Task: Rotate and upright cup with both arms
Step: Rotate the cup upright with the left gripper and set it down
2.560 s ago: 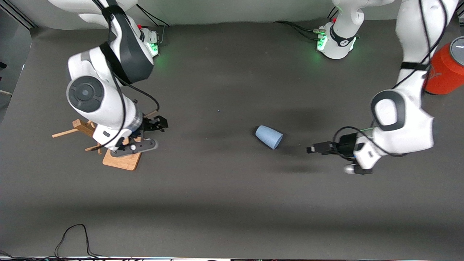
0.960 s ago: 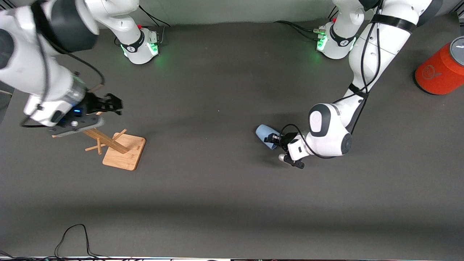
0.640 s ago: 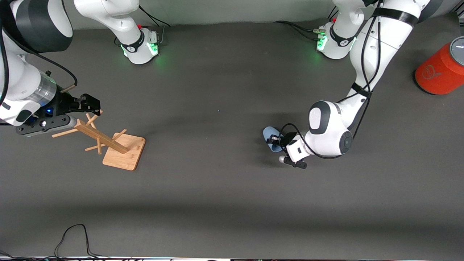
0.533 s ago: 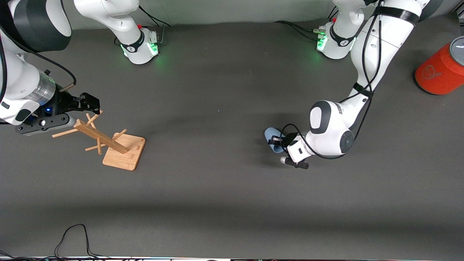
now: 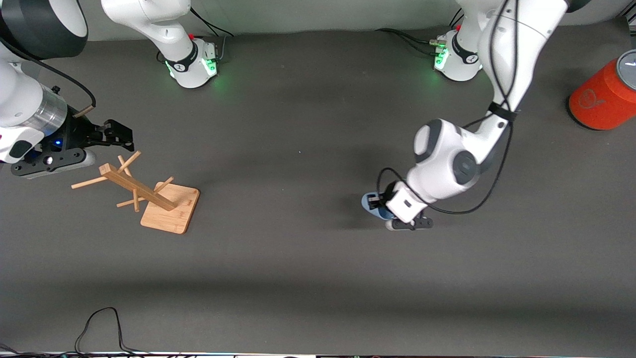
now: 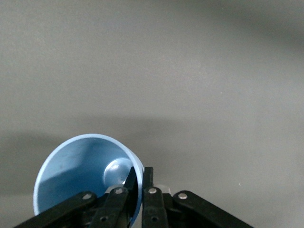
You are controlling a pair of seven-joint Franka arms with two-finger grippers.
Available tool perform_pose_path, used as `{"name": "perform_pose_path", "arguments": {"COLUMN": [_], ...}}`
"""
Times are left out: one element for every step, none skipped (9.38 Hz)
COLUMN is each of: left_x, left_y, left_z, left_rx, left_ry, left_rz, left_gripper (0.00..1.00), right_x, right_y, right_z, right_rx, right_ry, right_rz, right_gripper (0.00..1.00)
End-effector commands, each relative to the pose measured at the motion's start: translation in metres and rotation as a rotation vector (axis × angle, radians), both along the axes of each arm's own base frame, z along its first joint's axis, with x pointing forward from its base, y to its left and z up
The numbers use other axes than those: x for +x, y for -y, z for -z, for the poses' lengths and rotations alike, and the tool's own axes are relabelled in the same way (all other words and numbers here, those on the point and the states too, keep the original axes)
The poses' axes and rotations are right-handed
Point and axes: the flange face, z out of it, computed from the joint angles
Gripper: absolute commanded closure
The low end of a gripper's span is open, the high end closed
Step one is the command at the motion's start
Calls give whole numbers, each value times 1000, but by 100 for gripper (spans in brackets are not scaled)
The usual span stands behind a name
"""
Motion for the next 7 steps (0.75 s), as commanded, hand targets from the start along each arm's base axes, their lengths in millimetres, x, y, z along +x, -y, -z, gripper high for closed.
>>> {"name": "perform_pose_path", "arguments": {"left_x": [-27,-33,-46,-56,-60,-62,-66], "left_y": [32,38,53,62,64,65,68], "left_z": [2,2,7,11,14,14,15], "left_rx": [124,175,221,259,283,300,315], "left_ry": [16,34,33,25,18,11,0], "left_rz": [-125,-193,-219,-238,-248,-243,-243], "left_gripper": [100,100,100,100,100,8,0], "right_x": [5,8,8,10,13,18,20], "right_y": [-6,-7,-8,-7,-2,-3,-2], "right_z": [-2,-4,-3,6,10,19,24], "right_rx": [45,45,36,37,37,37,35], "right_ry": [-1,4,2,-25,-31,-46,-56], "right_rz": [-12,-10,-11,-4,10,2,12], "right_gripper": [0,0,0,0,0,0,0]}}
